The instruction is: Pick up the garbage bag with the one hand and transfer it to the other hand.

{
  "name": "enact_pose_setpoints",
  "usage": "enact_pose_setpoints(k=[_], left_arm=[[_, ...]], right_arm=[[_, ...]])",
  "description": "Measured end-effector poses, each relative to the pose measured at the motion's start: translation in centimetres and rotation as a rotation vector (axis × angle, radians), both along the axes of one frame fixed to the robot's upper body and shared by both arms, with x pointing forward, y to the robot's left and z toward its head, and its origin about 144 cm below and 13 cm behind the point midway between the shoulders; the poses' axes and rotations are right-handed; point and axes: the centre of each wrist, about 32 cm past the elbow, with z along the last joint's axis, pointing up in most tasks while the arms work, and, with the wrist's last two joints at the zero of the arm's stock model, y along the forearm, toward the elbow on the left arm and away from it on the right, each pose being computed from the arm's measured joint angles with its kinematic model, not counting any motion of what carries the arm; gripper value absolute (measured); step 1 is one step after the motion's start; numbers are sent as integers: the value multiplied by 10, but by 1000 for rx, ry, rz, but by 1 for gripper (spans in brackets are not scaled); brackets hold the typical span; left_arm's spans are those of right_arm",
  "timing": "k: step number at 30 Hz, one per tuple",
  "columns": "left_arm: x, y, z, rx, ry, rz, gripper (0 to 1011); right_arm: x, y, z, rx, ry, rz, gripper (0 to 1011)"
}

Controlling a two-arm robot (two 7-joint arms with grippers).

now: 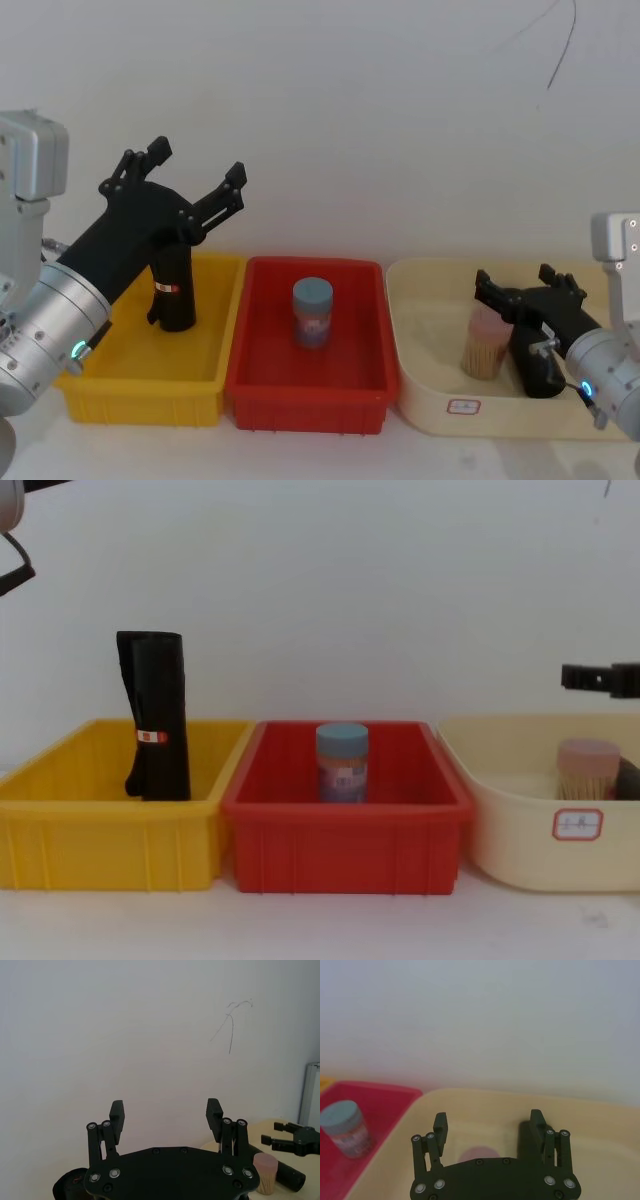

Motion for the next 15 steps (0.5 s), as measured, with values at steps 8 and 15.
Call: enact_pose_setpoints(k=[8,15], left_arm=[[0,0,0,0,0,0,1000],[0,0,0,0,0,0,1000]], right_arm=[[-8,7,15,13,-57,38,1001],[-13,11,21,19,-82,57,1001]])
